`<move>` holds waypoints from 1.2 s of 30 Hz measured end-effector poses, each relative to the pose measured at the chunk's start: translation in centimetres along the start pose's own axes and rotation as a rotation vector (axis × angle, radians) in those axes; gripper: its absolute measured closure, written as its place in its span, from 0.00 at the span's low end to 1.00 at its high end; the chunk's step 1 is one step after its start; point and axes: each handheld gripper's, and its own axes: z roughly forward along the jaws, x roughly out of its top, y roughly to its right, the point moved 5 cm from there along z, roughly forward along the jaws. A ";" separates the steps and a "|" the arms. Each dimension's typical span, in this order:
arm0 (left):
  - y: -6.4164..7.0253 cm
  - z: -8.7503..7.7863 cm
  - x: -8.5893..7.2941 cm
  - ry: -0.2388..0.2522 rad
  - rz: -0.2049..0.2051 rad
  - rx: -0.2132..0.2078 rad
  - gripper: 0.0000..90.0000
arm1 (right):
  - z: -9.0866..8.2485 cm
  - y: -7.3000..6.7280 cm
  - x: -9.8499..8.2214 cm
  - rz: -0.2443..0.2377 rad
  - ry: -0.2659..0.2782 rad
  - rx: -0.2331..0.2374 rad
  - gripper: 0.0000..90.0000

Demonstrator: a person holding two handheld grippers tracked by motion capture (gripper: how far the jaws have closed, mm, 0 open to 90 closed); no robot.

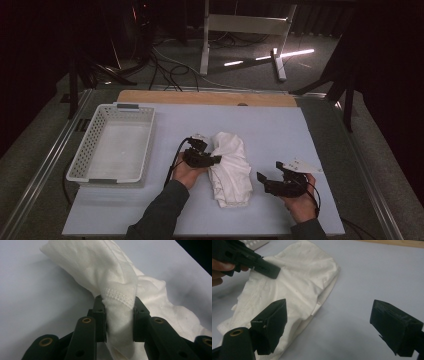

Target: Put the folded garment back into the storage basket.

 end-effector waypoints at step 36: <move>-2.6 -8.3 1.8 -0.030 0.052 0.111 0.80 | -0.1 -0.6 0.2 -0.028 0.033 0.019 0.15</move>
